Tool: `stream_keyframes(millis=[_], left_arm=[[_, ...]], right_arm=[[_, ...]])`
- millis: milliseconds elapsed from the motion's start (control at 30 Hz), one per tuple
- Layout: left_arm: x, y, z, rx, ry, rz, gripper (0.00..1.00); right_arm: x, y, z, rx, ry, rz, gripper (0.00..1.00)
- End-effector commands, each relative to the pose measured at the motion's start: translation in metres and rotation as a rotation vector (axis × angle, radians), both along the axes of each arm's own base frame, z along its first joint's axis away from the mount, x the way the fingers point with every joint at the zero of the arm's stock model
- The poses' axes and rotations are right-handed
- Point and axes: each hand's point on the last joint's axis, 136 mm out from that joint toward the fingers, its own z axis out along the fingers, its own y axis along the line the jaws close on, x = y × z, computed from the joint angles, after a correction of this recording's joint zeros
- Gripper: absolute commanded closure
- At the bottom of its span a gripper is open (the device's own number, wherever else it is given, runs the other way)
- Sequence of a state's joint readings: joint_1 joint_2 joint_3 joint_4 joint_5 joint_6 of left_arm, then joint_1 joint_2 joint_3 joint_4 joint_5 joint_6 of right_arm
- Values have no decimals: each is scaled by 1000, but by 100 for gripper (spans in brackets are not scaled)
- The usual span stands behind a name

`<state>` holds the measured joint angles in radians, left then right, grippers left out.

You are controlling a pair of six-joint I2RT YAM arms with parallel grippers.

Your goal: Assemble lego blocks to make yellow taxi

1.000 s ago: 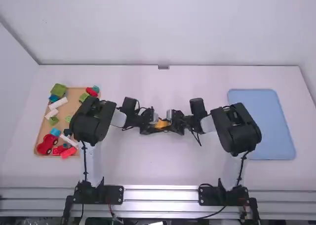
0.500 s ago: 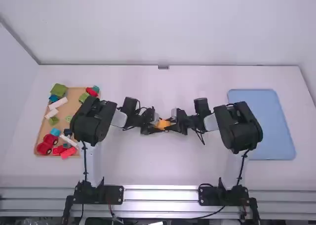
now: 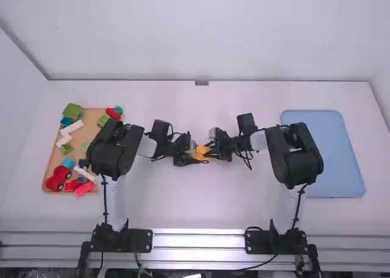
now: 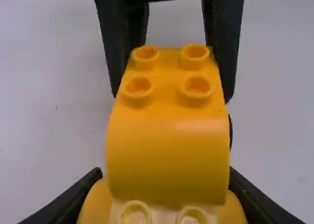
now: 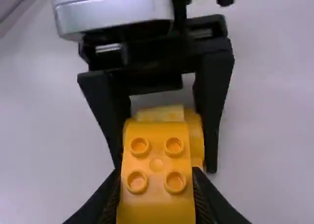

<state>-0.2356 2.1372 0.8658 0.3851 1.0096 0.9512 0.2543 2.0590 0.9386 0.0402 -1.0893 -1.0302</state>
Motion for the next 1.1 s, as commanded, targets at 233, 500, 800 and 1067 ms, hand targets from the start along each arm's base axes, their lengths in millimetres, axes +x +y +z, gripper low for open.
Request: stream_keyframes(millis=[233,500,800,1067], left_arm=[[-7,13,-37,132,94,81,92],[-8,14,-38,136,98,82,92],[-8,13,-38,136,96,82,92],[-7,13,-37,133,94,82,92]], right_arm=[[-10,11,-21,-64,-28,-6,100],[4,10,6,90,-70,-19,100],[-7,11,-30,-100,-22,-62,100],[-15,-1,-45,-162,17,-89,100]])
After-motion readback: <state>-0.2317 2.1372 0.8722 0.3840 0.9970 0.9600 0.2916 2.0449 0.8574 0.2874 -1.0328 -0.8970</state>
